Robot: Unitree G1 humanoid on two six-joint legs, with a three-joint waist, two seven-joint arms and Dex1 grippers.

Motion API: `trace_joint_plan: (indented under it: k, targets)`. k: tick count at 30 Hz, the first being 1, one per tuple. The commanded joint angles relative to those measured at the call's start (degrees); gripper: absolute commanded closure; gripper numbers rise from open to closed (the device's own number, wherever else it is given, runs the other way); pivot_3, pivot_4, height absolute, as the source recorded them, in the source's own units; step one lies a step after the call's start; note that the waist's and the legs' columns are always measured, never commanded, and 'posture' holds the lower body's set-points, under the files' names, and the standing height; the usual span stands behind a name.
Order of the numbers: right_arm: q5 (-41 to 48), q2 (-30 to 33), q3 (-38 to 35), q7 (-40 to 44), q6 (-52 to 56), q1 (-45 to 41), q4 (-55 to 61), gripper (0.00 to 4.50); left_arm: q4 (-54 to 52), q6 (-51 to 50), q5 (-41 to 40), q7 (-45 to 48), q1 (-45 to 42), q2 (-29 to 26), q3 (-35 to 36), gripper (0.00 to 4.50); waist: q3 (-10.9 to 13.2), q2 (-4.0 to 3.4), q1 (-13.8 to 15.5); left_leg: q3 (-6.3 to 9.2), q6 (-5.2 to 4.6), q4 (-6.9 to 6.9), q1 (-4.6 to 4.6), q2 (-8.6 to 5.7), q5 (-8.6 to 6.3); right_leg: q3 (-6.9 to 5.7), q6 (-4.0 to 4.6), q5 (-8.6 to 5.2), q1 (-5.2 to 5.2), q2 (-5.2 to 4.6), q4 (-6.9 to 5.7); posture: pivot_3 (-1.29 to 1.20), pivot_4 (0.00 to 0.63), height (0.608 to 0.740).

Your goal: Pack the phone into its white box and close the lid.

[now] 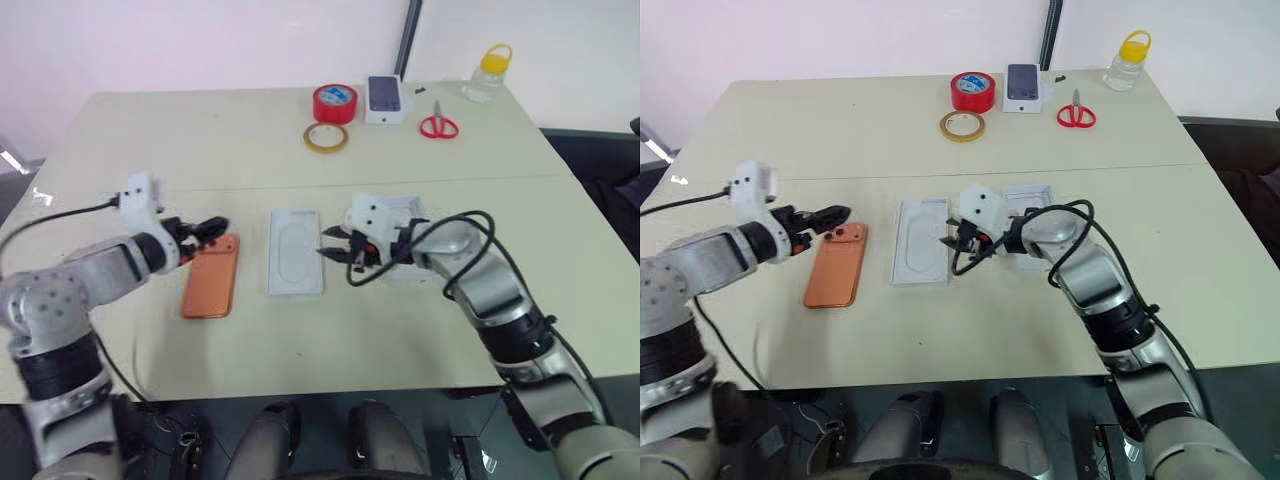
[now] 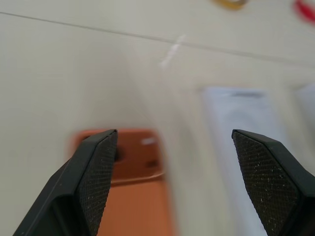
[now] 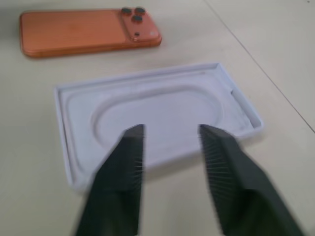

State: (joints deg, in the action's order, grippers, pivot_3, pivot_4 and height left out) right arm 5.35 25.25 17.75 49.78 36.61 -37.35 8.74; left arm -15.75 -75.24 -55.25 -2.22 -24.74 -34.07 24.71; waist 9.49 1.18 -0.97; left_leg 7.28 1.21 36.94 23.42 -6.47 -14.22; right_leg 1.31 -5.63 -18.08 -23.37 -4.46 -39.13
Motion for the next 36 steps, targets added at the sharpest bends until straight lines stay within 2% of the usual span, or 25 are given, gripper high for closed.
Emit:
trace_joint_plan:
  k: [1, 5, 8, 14, 18, 19, 20, 29, 36]
  targets:
    - [-1.2, -5.9, 2.5, -4.8, 1.9, -3.1, -0.1, 4.46, 1.5, 7.2, 6.7, 5.0, 2.9, -3.4, -1.9, 0.6, 0.0, 0.01, 0.3, 0.03, 0.0, 0.03, 0.01, -0.01, 0.0, -0.03, 0.0, 0.0, 0.02, -0.01, 0.03, 0.0, 0.15, 0.74]
    - [-3.0, -13.4, 8.0, -7.9, 3.7, -5.7, -2.0, 4.46, 6.0, 7.9, 9.4, 6.1, 4.9, -4.2, 0.2, 0.6, 0.0, 0.0, -0.1, 0.03, 0.0, -0.03, 0.01, 0.01, 0.0, -0.02, 0.01, 0.0, -0.06, 0.01, -0.01, 0.0, 0.15, 0.74]
    - [-6.0, -15.7, 13.9, -7.5, 3.6, -8.3, -5.5, 4.46, 7.6, 6.2, 9.2, 7.1, 5.9, -3.9, 1.7, 0.6, 0.0, 0.0, -0.1, 0.04, 0.0, -0.02, 0.01, 0.01, 0.0, -0.03, 0.0, 0.0, -0.08, 0.0, -0.01, 0.0, 0.15, 0.74]
    - [-8.7, -21.5, 18.8, -7.8, 3.3, -12.7, -14.9, 4.46, 9.7, -1.5, 6.6, 6.4, 5.8, -1.5, 6.2, 0.6, 0.0, 0.01, -0.2, 0.08, -0.01, 0.04, 0.01, -0.01, 0.0, -0.08, 0.0, 0.0, -0.19, 0.0, -0.02, 0.0, 0.15, 0.74]
    - [-11.2, -23.3, 22.0, -6.6, 1.8, -15.1, -19.9, 4.46, 7.2, -7.4, 4.0, 7.0, 6.0, 1.7, 8.3, 0.6, 0.0, 0.0, -0.3, 0.09, -0.01, 0.04, -0.01, -0.01, 0.0, -0.09, 0.0, 0.0, -0.18, 0.0, -0.05, 0.0, 0.15, 0.74]
    - [-11.7, -23.5, 22.6, -6.4, 1.2, -15.6, -20.7, 4.5, 6.4, -8.6, 3.7, 7.0, 6.1, 2.5, 8.3, 0.08, 0.0, 0.0, -0.3, 0.09, -0.01, 0.05, -0.01, -0.02, 0.0, -0.08, 0.0, 0.0, -0.18, 0.0, -0.04, 0.0, 0.15, 0.74]
    - [-12.4, -23.6, 23.4, -6.1, 0.8, -16.1, -21.6, 4.5, 5.3, -9.8, 3.5, 7.1, 6.4, 3.1, 7.9, 0.02, 0.0, 0.0, -0.2, 0.09, -0.01, 0.05, -0.02, -0.01, 0.0, -0.09, 0.0, 0.0, -0.17, 0.0, -0.04, 0.0, 0.15, 0.74]
    - [-17.9, -25.0, 26.0, -5.4, -3.2, -18.8, -29.0, 4.5, 1.2, -16.8, 4.6, 7.7, 5.7, 9.5, 6.0, 0.02, -0.1, -0.17, -0.1, 0.1, -0.01, 0.05, -0.08, -0.04, 0.0, -0.09, 0.0, 0.0, -0.1, -0.01, -0.04, 0.0, 0.15, 0.74]
    - [-20.0, -25.4, 25.8, -4.8, -5.4, -18.2, -29.4, 4.5, -0.1, -17.3, 3.4, 7.3, 5.9, 14.1, 6.2, 0.02, -0.2, -0.23, 0.0, 0.11, -0.01, 0.05, -0.12, -0.06, -0.01, -0.1, 0.0, 0.0, -0.06, -0.03, -0.02, 0.0, 0.15, 0.74]
